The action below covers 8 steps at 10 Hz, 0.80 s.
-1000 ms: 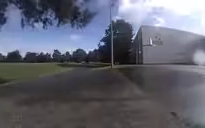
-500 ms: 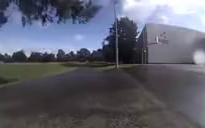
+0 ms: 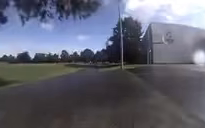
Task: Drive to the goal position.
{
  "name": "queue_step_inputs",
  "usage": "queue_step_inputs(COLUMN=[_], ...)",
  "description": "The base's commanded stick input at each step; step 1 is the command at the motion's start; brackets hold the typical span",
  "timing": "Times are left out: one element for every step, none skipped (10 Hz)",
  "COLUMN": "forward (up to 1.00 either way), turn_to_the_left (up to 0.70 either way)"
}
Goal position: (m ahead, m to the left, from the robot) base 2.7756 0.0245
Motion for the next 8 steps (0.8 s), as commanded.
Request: queue_step_inputs(forward=[1.00,1.00,1.00,1.00,1.00,1.00,1.00,1.00], turn_to_the_left=[0.00,0.00,0.00,0.00,0.00,0.00,0.00,0.00])
